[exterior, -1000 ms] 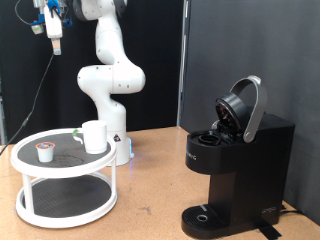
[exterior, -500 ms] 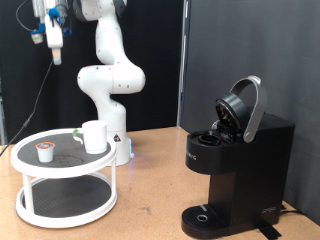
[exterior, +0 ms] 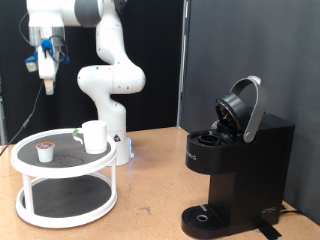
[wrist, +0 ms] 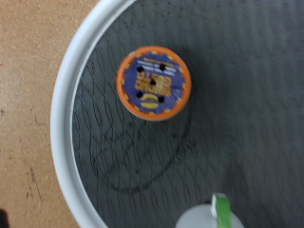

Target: Make a cup of coffee with the keurig machine

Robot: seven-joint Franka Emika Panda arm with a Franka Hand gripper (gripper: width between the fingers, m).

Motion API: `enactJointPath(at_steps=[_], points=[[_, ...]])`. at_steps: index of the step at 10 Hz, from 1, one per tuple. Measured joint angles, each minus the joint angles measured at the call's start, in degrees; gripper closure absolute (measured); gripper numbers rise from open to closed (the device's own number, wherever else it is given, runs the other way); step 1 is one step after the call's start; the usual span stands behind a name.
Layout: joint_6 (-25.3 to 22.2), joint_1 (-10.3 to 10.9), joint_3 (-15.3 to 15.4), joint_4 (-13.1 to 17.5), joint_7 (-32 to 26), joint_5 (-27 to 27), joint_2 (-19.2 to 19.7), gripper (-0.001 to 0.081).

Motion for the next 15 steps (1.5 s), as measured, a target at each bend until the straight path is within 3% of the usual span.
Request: enactJointPath(at_steps=[1,6,15], points=[[1.8,-0.1,-0.1,-0.1,0.2,-0.1,1.9,0.0072],[2.9,-0.4,-0.7,-1.0,-1.5,-0.3,1.5,0.0072],[18.4,-1.5,-1.1,-6.4,0.6,-3.2,9.5,0.0072]])
